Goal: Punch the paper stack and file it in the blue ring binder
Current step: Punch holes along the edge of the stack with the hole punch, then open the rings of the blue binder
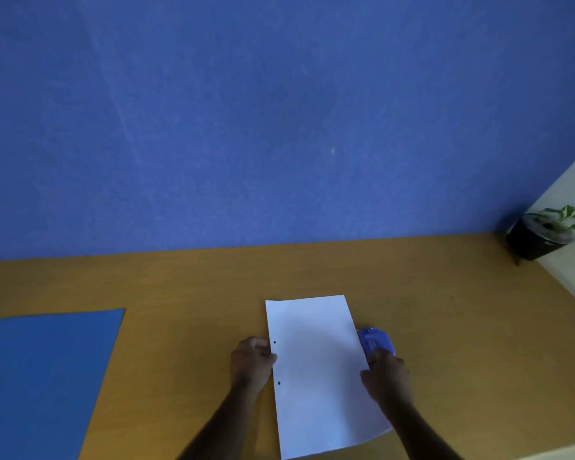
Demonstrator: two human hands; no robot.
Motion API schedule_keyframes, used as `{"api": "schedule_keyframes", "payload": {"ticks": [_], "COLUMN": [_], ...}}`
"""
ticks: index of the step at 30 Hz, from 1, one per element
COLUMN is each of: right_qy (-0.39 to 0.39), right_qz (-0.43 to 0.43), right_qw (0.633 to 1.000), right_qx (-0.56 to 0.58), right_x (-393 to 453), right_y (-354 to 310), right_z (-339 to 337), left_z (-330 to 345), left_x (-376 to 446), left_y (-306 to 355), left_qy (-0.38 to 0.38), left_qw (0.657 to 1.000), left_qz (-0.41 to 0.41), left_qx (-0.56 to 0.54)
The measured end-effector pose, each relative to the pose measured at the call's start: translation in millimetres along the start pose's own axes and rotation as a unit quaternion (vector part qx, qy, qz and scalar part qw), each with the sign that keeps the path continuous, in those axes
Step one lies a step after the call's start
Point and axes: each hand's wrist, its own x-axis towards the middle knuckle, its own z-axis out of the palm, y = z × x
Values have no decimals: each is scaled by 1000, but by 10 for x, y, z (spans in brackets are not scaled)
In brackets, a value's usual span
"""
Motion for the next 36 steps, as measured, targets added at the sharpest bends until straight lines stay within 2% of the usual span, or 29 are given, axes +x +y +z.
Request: {"api": "schedule_keyframes", "payload": {"ticks": [13, 19, 27, 32, 36], "right_qy": [6, 58, 51, 0, -67], "right_qz": [-42, -92, -207, -239, -234], "right_qw": [989, 991, 977, 970, 963], "right_qx": [-141, -82, -4, 37, 115], "right_x": [-34, -121, -412, -723, -1009], "right_y": [-57, -277, -1145, -1742, -2197], "right_z": [-24, 99, 492, 777, 998], "left_z": [-91, -304, -1068, -1697, -2241], "left_x": [19, -28, 68, 156, 254], "left_y": [-31, -88, -289, -521, -732], "left_qy": [-9, -2, 103, 175, 236], "left_qw": [997, 993, 986, 976, 964], "left_qz": [37, 94, 109, 97, 86], "left_qx": [60, 74, 77, 83, 83]}}
